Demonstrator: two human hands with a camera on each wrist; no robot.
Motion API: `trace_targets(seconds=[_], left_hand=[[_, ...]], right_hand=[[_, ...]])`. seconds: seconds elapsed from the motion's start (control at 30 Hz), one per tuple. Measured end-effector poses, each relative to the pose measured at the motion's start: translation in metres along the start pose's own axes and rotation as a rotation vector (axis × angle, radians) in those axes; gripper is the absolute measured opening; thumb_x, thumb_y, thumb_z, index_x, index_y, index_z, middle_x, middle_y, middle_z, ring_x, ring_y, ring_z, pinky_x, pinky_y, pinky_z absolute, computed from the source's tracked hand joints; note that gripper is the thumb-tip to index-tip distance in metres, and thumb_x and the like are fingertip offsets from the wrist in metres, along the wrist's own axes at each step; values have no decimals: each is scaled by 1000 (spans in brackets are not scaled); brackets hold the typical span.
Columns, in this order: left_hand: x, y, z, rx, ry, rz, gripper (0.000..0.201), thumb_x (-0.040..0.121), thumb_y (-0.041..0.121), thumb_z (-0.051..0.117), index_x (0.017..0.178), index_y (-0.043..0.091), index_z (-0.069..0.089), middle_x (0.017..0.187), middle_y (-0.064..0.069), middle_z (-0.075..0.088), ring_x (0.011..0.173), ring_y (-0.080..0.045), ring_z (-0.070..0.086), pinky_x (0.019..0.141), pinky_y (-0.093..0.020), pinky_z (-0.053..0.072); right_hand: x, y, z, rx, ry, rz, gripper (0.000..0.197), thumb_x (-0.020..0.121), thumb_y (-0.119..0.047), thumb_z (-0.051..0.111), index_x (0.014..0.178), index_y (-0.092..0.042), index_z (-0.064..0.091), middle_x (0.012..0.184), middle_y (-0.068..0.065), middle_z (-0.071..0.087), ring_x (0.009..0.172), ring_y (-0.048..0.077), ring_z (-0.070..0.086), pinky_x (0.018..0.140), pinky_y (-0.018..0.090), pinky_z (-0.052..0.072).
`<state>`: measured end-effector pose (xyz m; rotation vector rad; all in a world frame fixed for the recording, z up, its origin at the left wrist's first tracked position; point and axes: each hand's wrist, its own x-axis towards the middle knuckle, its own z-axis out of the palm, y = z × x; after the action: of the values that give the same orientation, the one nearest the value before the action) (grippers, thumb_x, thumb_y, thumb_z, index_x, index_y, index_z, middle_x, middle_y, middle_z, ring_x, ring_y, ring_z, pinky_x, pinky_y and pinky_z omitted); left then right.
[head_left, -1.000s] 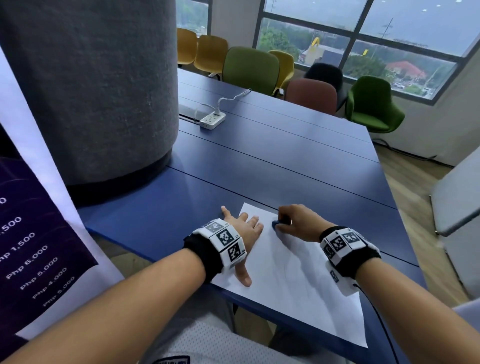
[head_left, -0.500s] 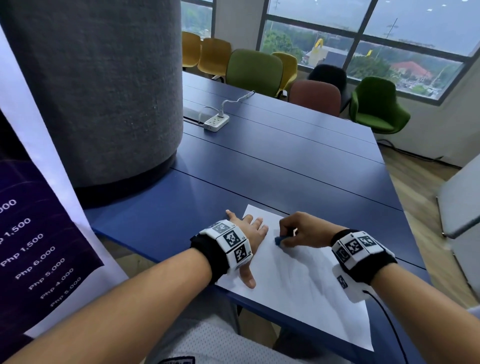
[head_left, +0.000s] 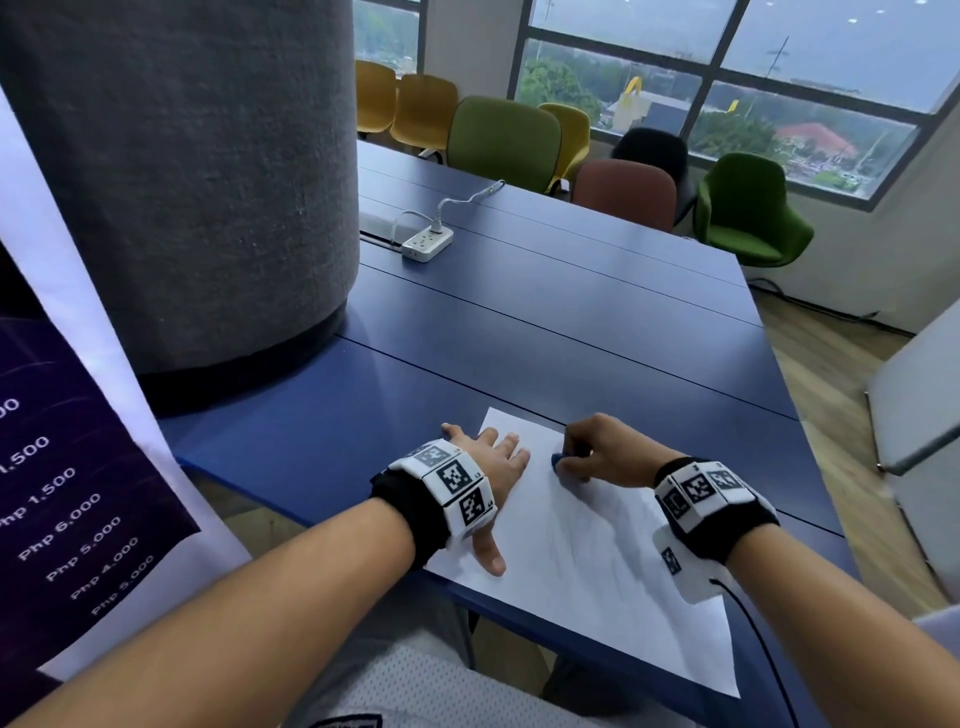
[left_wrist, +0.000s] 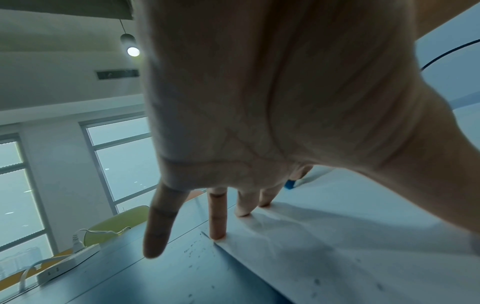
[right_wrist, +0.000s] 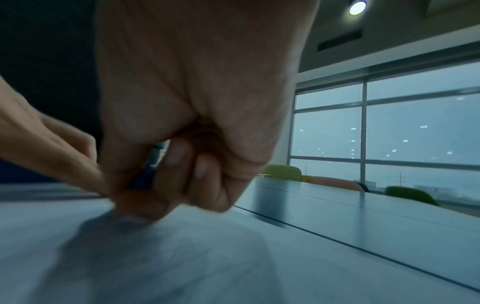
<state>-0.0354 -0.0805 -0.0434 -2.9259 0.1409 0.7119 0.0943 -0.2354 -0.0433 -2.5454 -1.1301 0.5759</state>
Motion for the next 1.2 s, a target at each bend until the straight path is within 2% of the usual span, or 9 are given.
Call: trace_targets(seconds=[0.1,0.23,0.37,0.5,0.67,0.8,0.93,1.1,1.2], left_hand=[[0,0,0,8,-9,-3,138,56,68,81,156,17,0,163,-11,4,147,-37,12,106,-74,18],[1,1,1,19,-4,-3,139,55,68,81,156,18,-1,163,-11,4,147,-37,11,105,-73,20],[0,1,0,23,4,-5,137,56,67,81,155,18,2,162,-10,6,146,-37,14,105,-72,23],[0,0,1,8,-5,-1,138,57,66,81,156,18,-2,164,-10,1,148,-36,8,107,-72,20],[-1,0,-1,9,-15,-6,139,57,68,81,156,18,-3,164,-10,1,148,-36,7,107,-72,20],[0,0,0,10,-11,1,138,57,67,81,156,18,-2,164,-9,2,148,-36,7,107,-72,20],[-2,1,-1,17,-10,-5,138,57,68,81,156,17,-1,163,-11,3,148,-37,10,107,-72,21],[-2,0,-1,9,-13,4,136,58,67,81,156,20,-1,164,-9,2,148,-36,7,107,-71,22],[-4,0,-3,4,-23,-3,137,59,66,81,156,20,-4,164,-9,-2,149,-36,4,108,-72,19]], right_hand=[[-4,-5,-2,23,-130,12,20,85,-24,67,73,-8,66,57,-7,64,47,6,50,50,17,41],[0,-3,-2,-55,65,29,20,86,-22,64,67,-16,63,59,-7,65,51,-1,55,54,13,40],[-7,-14,1,-71,-174,1,28,88,-28,61,73,-5,67,59,-4,61,45,6,49,48,15,41],[-6,-14,0,-105,-16,41,30,90,-30,61,63,-17,58,58,-7,55,47,4,48,47,15,38],[-15,-23,2,-65,-270,44,35,90,-33,60,79,0,66,59,1,57,44,13,49,44,21,42],[-15,-19,4,-16,-68,79,29,89,-29,60,72,-5,64,57,0,56,43,12,51,42,19,43],[-28,-27,7,-6,-291,16,31,89,-28,62,75,-1,65,54,-2,54,42,12,47,44,20,41],[-24,-22,8,-40,-31,20,28,89,-27,62,65,-13,60,58,-3,56,38,1,48,43,10,37],[-35,-27,10,4,-331,-28,28,89,-30,62,67,-12,63,57,0,56,43,12,47,47,23,43]])
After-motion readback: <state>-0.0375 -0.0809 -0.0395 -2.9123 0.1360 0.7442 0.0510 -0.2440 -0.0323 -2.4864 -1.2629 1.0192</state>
